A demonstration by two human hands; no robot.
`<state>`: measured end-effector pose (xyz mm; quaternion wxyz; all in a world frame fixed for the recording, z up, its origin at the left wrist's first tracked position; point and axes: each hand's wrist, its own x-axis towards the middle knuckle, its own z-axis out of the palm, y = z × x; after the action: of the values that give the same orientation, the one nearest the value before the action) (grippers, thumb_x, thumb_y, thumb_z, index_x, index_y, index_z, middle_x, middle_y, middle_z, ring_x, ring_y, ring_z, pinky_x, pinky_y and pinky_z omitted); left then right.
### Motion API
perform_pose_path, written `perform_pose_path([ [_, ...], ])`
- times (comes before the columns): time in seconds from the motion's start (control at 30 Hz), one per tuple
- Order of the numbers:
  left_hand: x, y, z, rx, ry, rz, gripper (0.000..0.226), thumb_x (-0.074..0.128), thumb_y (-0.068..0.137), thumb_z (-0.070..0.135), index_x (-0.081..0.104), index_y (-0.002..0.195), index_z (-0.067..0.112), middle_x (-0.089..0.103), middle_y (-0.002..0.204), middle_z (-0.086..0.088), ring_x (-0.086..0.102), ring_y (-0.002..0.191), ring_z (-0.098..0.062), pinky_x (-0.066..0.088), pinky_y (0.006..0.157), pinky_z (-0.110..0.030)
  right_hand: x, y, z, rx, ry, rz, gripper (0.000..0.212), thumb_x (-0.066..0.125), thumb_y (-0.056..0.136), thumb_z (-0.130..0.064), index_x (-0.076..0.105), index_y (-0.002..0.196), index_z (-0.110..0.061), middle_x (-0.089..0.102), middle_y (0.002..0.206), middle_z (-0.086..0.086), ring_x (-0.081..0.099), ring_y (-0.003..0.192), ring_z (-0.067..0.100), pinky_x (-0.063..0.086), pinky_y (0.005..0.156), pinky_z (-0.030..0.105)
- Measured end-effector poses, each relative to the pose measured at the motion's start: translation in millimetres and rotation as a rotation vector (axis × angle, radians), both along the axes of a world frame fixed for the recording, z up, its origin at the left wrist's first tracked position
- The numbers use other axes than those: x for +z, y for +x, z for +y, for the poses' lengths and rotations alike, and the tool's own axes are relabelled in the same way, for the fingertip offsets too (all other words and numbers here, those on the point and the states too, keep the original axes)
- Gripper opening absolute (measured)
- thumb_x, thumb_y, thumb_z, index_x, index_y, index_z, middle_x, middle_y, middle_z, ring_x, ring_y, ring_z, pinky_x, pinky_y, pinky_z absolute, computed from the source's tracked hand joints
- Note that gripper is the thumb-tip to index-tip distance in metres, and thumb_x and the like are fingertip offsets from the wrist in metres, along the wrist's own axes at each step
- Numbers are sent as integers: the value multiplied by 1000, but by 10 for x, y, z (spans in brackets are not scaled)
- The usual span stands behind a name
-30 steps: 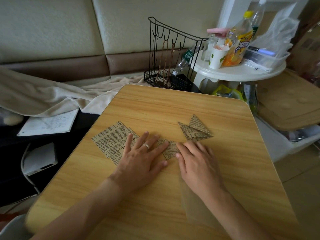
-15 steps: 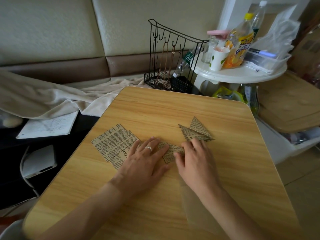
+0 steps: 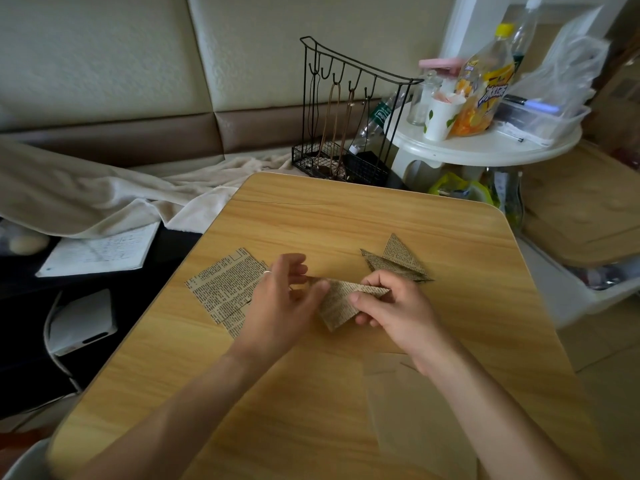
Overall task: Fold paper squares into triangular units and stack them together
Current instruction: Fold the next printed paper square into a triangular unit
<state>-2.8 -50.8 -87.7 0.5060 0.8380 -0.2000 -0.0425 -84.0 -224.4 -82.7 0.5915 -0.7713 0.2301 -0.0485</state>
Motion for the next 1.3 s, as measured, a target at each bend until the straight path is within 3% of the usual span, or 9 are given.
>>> perform_pose_path([
  [0.23,50,122,55,-6,-123,376,34,84,81,38,72,111,28,69,103,-3,67,96,-15,52,74,-17,51,-30,-75,29,79,-9,11,78,91,-15,71,99,-14,75,83,7,70,66,8,53,60,17],
  [0.37,75,162,94,-66,-60,392,5,83,85,28,81,87,24,67,73,6,57,68,-7,44,59,-13,42,-36,-106,-7,56,10,7,77,92,-16,73,98,-16,76,79,8,69,62,6,53,58,17],
  [0.5,69,150,120,-64,55,345,4,85,82,28,81,81,27,72,80,-8,59,70,-9,47,65,-25,-38,-32,-131,-47,-81,14,15,72,96,-25,73,86,-15,70,78,-3,64,56,4,43,52,14],
  [0.67,-13,66,76,-68,293,-129,20,87,80,25,76,98,26,68,87,9,61,79,-2,40,66,-7,-179,-89,18,-62,-793,-73,14,81,87,-23,70,82,-16,64,86,-3,61,81,16,50,72,30],
  [0.83,-88,-53,14,-135,496,-562,32,87,76,13,78,106,18,71,112,-3,64,107,-27,56,86,-43,-273,-163,166,37,-1105,-237,20,74,90,-16,72,109,-10,65,113,3,64,102,25,55,88,41],
  [0.93,-158,-131,14,-214,499,-642,35,77,77,1,79,110,14,76,114,-8,71,109,-30,59,90,-45,-337,-208,260,216,-1055,-143,50,43,106,-37,59,145,-9,53,154,6,49,143,24,39,118,41],
  [1.07,-228,-246,77,-323,706,-573,60,34,97,29,47,152,8,44,158,-11,35,151,-24,27,124,-49,-405,-270,266,411,-1113,66,83,-13,97,-62,3,166,-18,-9,172,-7,-16,157,6,-4,129,36],
  [1.17,-268,-291,138,-408,839,-519,74,2,96,47,1,163,17,-4,170,-2,-11,157,-16,-4,128,-45,-403,-280,244,424,-1076,102,81,-19,94,-64,-12,163,-23,-24,169,-11,-31,151,2,-13,128,37],
  [1.3,-257,-274,166,-443,888,-557,69,0,99,53,-14,161,24,-18,169,-1,-23,154,-14,-10,126,-42,-402,-259,235,415,-1086,138,77,-16,97,-63,-13,163,-24,-26,168,-13,-35,149,0,-17,127,41],
])
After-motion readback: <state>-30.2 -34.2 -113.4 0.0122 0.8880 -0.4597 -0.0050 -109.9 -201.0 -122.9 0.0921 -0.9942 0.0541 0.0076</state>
